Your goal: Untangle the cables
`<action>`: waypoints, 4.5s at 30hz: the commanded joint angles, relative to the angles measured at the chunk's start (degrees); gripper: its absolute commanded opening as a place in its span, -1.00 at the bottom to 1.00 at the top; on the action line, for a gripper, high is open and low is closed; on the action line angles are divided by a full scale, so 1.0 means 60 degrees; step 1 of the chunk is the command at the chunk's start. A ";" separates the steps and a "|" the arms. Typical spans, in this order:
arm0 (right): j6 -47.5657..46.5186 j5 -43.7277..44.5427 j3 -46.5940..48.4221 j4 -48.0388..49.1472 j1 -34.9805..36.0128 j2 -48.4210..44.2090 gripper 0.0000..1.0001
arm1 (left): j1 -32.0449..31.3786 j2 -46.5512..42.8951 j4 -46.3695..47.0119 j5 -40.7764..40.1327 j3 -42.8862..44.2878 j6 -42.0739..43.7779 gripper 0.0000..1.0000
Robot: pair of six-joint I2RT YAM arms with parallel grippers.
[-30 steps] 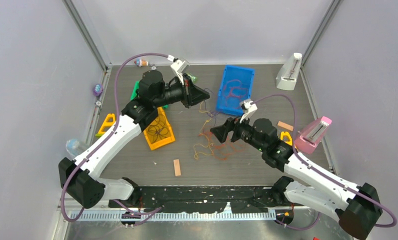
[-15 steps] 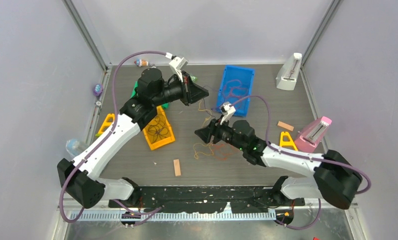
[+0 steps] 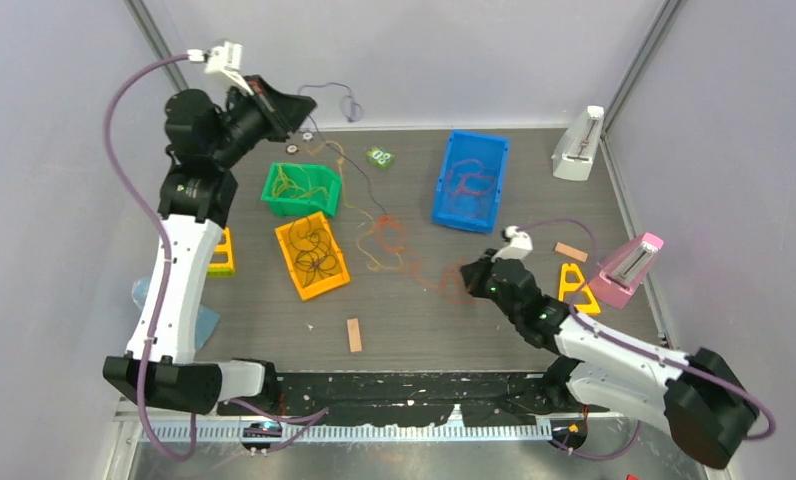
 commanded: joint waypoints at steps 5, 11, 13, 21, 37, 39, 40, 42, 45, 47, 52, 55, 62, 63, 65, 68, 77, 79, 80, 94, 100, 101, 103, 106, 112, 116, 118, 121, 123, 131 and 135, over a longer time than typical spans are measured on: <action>-0.0051 -0.0504 -0.1488 -0.1834 -0.1764 -0.3099 -0.11 | 0.0709 -0.0390 0.0357 0.1037 0.1000 -0.1041 -1.00; -0.2220 -0.3319 -0.0261 0.0008 -0.1662 -0.2123 0.91 | 0.0604 -0.0413 0.0907 0.1668 0.0739 -0.1557 -1.00; -0.2674 -0.3789 0.0331 0.0404 -0.1479 -0.1485 0.91 | 0.0518 -0.0459 0.0952 0.1694 0.0732 -0.1574 -1.00; -0.3360 -0.4299 0.2040 0.2236 -0.0553 -0.0100 0.99 | -0.1046 -0.0268 0.1024 0.1449 0.0821 -0.1480 -1.00; -0.3699 -0.4444 0.4566 0.3402 0.0052 0.1692 0.56 | -0.3137 0.0636 0.0923 0.1040 0.1511 -0.1439 -1.00; -0.3564 -0.4237 0.4751 0.3406 0.0050 0.1966 0.16 | -0.3256 0.0648 0.0921 0.1028 0.1531 -0.1457 -1.00; -0.3414 -0.4102 0.4785 0.3387 0.0046 0.2037 0.01 | -0.3315 0.0649 0.0923 0.1034 0.1547 -0.1469 -1.00; -0.3241 -0.3574 0.4778 0.3280 0.0045 0.2148 -0.40 | -0.3373 0.0643 0.0907 0.1037 0.1559 -0.1469 -1.00; -0.3114 -0.3009 0.4389 0.3052 0.0045 0.1975 -0.87 | -0.3355 0.0614 0.0575 0.0694 0.1620 -0.1039 -1.00; -0.3119 -0.2998 0.3947 0.2800 0.0045 0.1756 -0.89 | -0.3260 0.0660 0.0354 0.0446 0.1689 -0.0737 -1.00; -0.1738 -0.1354 0.1930 0.0677 0.0017 0.0999 -0.89 | -0.2826 0.1045 0.0160 0.0557 0.2252 -0.0674 -1.00; 0.0136 -0.0334 0.0737 -0.0639 -0.0203 0.0524 -0.90 | -0.2699 0.1231 -0.0085 0.0491 0.2688 -0.0473 -1.00; 0.1824 0.0344 -0.1526 -0.1467 -0.0661 -0.1157 -0.89 | -0.2658 0.1391 -0.0006 0.0403 0.2986 -0.0473 -1.00; 0.1705 0.0408 -0.1518 -0.1546 -0.0667 -0.1327 -0.89 | -0.2658 0.1434 0.0040 0.0485 0.3018 -0.0534 -1.00; 0.1447 0.0680 -0.1369 -0.1931 -0.0692 -0.1506 -0.90 | -0.2658 0.1485 0.0060 0.0632 0.3093 -0.0650 -1.00; 0.0520 0.0421 -0.0970 -0.1929 -0.0728 -0.1559 -0.79 | -0.2686 0.1478 0.0099 0.0787 0.3056 -0.0737 -1.00; -0.1881 -0.0399 0.0439 -0.2431 -0.0717 -0.1767 0.91 | -0.2489 0.0582 -0.0733 0.0108 0.2151 0.0086 -1.00; -0.2134 -0.0392 0.0666 -0.2728 -0.0717 -0.1903 0.91 | -0.2307 0.0210 -0.0777 0.0050 0.1662 0.0120 -1.00; -0.2339 -0.0451 0.0745 -0.2756 -0.0717 -0.1956 0.91 | -0.2210 0.0021 -0.0807 0.0053 0.1332 0.0150 -1.00; -0.3039 -0.0960 0.1232 -0.2827 -0.0717 -0.1863 0.91 | 0.0008 -0.2249 -0.2322 -0.0971 -0.2324 0.1162 -1.00; -0.3257 -0.1106 0.1489 -0.2860 -0.0720 -0.1636 0.91 | 0.1026 -0.2556 -0.1136 -0.0397 -0.4399 0.0744 -1.00; -0.3294 -0.1139 0.1506 -0.2880 -0.0718 -0.1604 0.91 | 0.1162 -0.2552 -0.0850 -0.0336 -0.4748 0.0643 -1.00; -0.3320 -0.1152 0.1545 -0.2900 -0.0717 -0.1594 0.90 | 0.1449 -0.2552 -0.0134 -0.0319 -0.5533 0.0307 -1.00; -0.3305 -0.1167 0.1552 -0.2922 -0.0717 -0.1629 0.91 | 0.1969 -0.2537 0.0762 -0.0507 -0.6765 -0.0289 -1.00; -0.3281 -0.1081 0.1468 -0.2964 -0.0717 -0.1787 0.91 | 0.2173 -0.2723 0.0883 -0.2352 -0.8709 -0.0770 -1.00; -0.3299 -0.0991 0.1407 -0.2972 -0.0724 -0.1799 0.91 | 0.2168 -0.2472 0.0429 -0.3019 -0.8980 -0.0429 -1.00; -0.3289 -0.0980 0.1406 -0.2961 -0.0718 -0.1708 0.91 | 0.2173 -0.2415 0.0211 -0.3838 -0.9028 -0.0342 -1.00; -0.3183 -0.0784 0.1548 -0.3192 -0.0717 -0.1456 0.91 | 0.2174 -0.2473 -0.0156 -0.5047 -0.9052 -0.0611 -1.00; -0.3137 -0.0630 0.1658 -0.3391 -0.0717 -0.1231 0.91 | 0.2166 -0.2732 -0.0089 -0.5579 -0.9180 -0.0909 -1.00; -0.3089 -0.0570 0.1699 -0.3486 -0.0731 -0.1055 0.91 | 0.2170 -0.3519 0.0049 -0.6008 -0.9374 -0.0988 -1.00; -0.3075 -0.0551 0.1712 -0.3487 -0.0731 -0.0973 0.90 | 0.2175 -0.3443 0.0152 -0.5789 -0.9517 -0.1078 -1.00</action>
